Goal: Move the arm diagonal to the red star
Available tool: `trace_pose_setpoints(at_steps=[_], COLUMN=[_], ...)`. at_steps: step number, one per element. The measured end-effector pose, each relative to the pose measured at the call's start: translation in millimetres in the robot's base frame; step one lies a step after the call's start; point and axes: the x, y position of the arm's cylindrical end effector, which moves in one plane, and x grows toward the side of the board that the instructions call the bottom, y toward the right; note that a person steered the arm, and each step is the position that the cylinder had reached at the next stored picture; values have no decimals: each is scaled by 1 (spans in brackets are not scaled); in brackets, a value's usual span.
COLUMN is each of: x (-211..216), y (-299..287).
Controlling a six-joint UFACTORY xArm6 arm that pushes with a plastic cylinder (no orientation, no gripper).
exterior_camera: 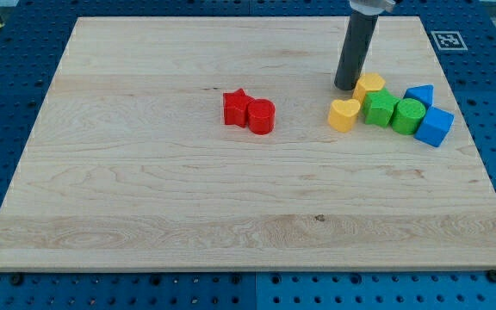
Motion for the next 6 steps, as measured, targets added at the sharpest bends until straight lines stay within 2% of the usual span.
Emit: trace_pose_setpoints(at_steps=[2,3,4,5,6], x=[-12,-61,-80,-80,-79], y=[-107,-154,-179,-238,-263])
